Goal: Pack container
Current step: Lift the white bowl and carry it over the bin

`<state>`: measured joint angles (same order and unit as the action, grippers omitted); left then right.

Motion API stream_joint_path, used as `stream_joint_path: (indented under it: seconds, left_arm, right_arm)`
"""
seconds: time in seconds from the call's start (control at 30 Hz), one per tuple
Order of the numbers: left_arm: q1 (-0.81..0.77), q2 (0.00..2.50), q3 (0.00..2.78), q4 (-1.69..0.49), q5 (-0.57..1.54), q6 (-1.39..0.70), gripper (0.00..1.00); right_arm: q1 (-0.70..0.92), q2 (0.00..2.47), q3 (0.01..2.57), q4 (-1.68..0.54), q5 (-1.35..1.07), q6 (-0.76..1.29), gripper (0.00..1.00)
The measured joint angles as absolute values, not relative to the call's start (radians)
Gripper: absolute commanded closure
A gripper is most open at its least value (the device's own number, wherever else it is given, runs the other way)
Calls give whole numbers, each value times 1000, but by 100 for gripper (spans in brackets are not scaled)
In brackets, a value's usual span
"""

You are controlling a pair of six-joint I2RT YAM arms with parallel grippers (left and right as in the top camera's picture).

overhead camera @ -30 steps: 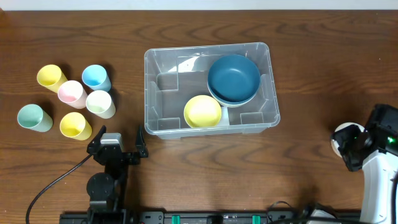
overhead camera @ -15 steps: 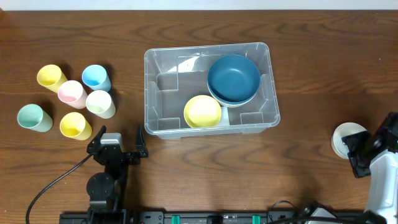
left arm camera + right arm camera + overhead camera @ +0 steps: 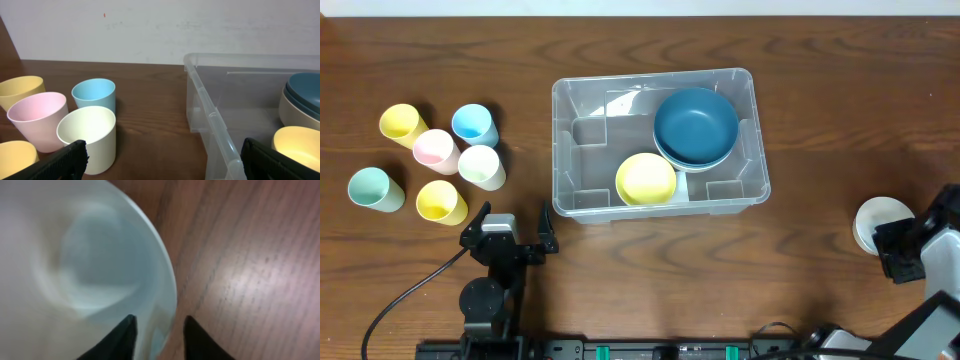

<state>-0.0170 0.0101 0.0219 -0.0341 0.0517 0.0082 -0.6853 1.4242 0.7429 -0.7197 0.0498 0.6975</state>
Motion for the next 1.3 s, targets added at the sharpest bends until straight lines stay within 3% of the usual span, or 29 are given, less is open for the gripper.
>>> stream_joint_path:
  seconds: [0.13, 0.5, 0.77, 1.3]
  left_arm:
    - [-17, 10, 22, -34, 52, 8, 2]
    - [-17, 10, 22, -34, 52, 8, 2]
    - [-17, 10, 22, -34, 52, 8, 2]
    - [-17, 10, 22, -34, 52, 8, 2]
  right_arm:
    - [-688, 1454, 743, -697, 48, 695, 99]
    - [-690, 1451, 743, -612, -51, 645, 99]
    - [-653, 1457, 756, -521, -285, 588, 99]
    - [-305, 1465, 1345, -880, -375, 431, 99]
